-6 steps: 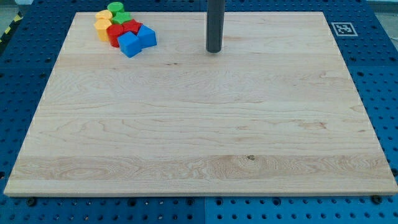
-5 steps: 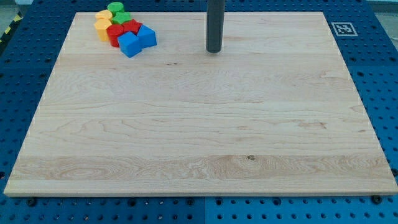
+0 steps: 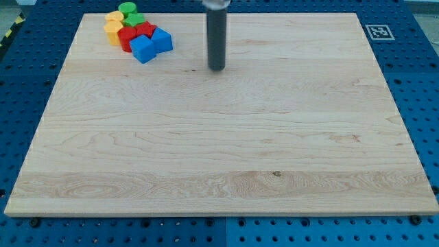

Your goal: Move the blue cube diagonally bottom right to the blue triangle

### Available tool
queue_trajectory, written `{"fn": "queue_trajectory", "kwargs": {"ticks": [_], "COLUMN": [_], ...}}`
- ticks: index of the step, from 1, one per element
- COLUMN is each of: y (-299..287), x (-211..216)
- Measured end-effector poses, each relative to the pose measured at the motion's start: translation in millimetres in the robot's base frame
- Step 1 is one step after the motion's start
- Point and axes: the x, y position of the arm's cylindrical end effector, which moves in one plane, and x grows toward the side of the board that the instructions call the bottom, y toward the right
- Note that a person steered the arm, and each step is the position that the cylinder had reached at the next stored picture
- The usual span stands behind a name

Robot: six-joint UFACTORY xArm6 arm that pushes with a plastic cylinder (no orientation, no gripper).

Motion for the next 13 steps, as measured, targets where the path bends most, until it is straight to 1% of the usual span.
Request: {"fn": "queue_trajectory", "kwargs": {"ticks": [1, 2, 3, 6, 7, 9, 10, 11, 12, 13], "y": [-60, -128, -169, -167, -148, -83, -74, -75, -88, -91], "x": [39, 27, -18, -58, -59, -59, -59, -59, -65, -82]}}
